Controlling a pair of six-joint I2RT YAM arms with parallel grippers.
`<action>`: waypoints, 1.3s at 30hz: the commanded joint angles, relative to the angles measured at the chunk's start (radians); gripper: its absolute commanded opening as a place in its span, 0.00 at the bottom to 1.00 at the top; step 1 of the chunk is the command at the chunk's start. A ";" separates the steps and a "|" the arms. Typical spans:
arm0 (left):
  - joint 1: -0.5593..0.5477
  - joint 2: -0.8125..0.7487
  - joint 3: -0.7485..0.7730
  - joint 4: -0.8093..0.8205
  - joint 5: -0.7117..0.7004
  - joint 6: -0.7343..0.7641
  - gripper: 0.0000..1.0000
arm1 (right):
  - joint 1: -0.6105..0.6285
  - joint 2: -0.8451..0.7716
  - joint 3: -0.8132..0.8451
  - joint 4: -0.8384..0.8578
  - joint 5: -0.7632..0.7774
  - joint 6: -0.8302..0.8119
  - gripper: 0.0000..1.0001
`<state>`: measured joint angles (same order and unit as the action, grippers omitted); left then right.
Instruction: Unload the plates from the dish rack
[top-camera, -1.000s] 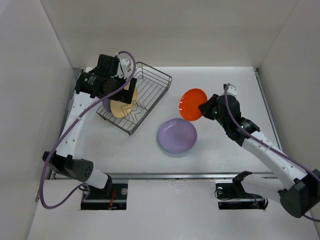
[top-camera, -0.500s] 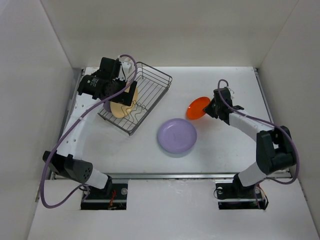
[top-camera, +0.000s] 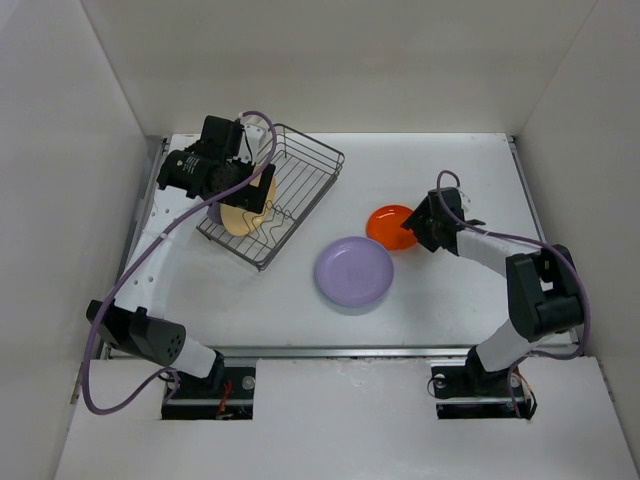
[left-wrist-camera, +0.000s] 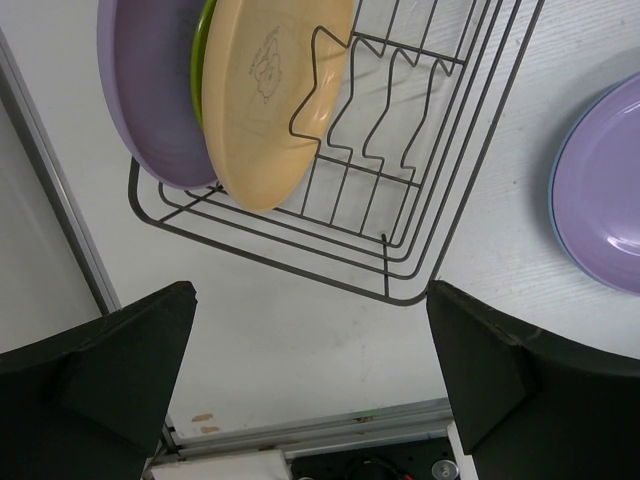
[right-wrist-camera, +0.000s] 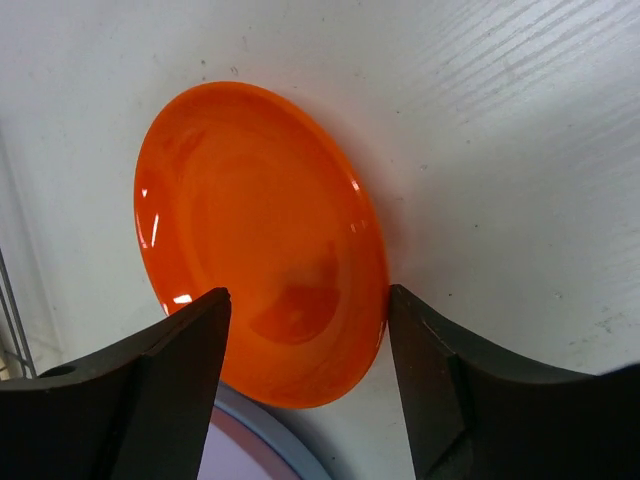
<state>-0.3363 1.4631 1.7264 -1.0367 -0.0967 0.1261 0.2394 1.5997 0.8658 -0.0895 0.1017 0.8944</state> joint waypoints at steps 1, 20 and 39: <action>-0.003 -0.026 -0.005 0.009 0.008 0.017 1.00 | -0.006 -0.023 -0.005 0.016 0.026 0.026 0.70; -0.003 -0.055 -0.014 0.000 0.008 0.026 1.00 | 0.225 -0.403 -0.186 -0.177 0.108 -0.071 0.76; -0.003 -0.064 -0.016 -0.010 -0.001 0.044 1.00 | 0.353 -0.158 -0.140 -0.136 0.168 -0.022 0.44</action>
<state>-0.3363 1.4475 1.7206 -1.0393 -0.0879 0.1566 0.5819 1.4204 0.6945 -0.2501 0.2279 0.8642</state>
